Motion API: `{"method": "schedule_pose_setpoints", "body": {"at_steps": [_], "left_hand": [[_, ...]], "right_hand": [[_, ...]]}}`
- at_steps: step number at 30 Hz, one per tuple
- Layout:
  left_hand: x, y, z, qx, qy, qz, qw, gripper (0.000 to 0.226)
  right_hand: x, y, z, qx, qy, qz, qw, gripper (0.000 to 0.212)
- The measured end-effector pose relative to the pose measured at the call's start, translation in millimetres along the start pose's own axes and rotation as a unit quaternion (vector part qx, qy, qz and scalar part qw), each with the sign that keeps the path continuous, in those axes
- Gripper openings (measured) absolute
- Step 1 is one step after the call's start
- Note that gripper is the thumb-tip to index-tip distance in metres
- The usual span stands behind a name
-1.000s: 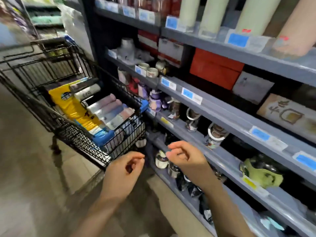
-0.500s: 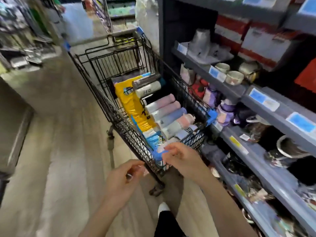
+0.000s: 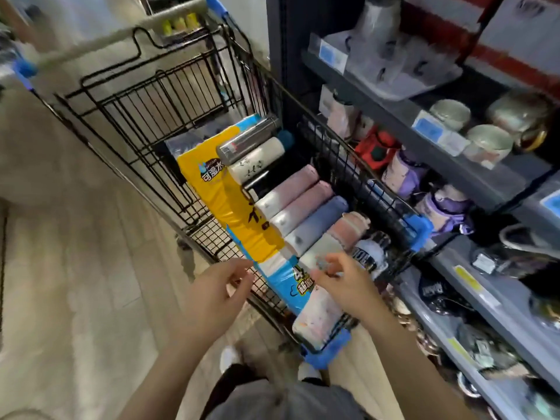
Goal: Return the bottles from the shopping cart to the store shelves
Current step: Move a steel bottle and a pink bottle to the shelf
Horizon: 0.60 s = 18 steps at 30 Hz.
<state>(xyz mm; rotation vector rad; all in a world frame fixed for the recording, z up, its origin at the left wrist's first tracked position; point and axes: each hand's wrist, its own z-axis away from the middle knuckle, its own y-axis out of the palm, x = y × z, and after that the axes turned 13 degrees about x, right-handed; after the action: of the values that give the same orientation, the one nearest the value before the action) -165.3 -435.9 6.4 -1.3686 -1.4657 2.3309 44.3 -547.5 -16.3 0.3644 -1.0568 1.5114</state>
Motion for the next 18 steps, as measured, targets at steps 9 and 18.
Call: {"method": "schedule_pose_setpoints", "body": {"at_steps": [9,18], "left_hand": [[121.5,-58.6,-143.3,0.13,0.129,-0.302,0.936,0.049],[125.1,-73.6,-156.1,0.22,0.133,-0.336,0.906,0.053]], "right_hand": [[-23.7,63.2,-66.2,-0.147,0.277,-0.007,0.95,0.063],[-33.6,116.1,-72.4,-0.176,0.447,-0.096,0.872,0.096]]}}
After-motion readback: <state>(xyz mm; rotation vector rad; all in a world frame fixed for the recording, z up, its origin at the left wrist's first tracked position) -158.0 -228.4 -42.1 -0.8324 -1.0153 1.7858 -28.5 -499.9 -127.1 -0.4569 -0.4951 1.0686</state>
